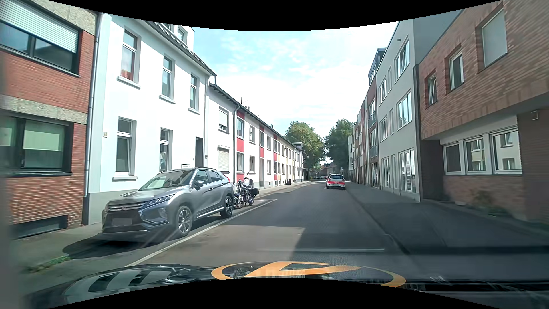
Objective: Follow the waypoints while adhering to traffic rules and regulations
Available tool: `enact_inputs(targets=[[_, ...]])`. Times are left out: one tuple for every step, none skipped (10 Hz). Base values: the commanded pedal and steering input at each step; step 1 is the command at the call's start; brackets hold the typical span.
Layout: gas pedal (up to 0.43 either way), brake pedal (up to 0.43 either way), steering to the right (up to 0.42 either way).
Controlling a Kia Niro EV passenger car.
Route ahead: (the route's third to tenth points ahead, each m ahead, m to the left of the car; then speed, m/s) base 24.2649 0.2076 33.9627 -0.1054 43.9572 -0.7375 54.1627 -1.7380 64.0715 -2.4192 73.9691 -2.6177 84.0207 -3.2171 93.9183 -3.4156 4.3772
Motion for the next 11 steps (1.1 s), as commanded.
enact_inputs(targets=[[0.087, 0.0, 0.114], [0.079, 0.0, 0.115], [0.067, 0.0, 0.116], [0.067, 0.0, 0.114], [0.039, 0.0, 0.109], [0.039, 0.0, 0.108], [0.039, 0.0, 0.102], [0.0, 0.0, 0.088], [0.0, 0.0, 0.072], [0.0, 0.0, 0.061], [0.0, 0.0, 0.055]])
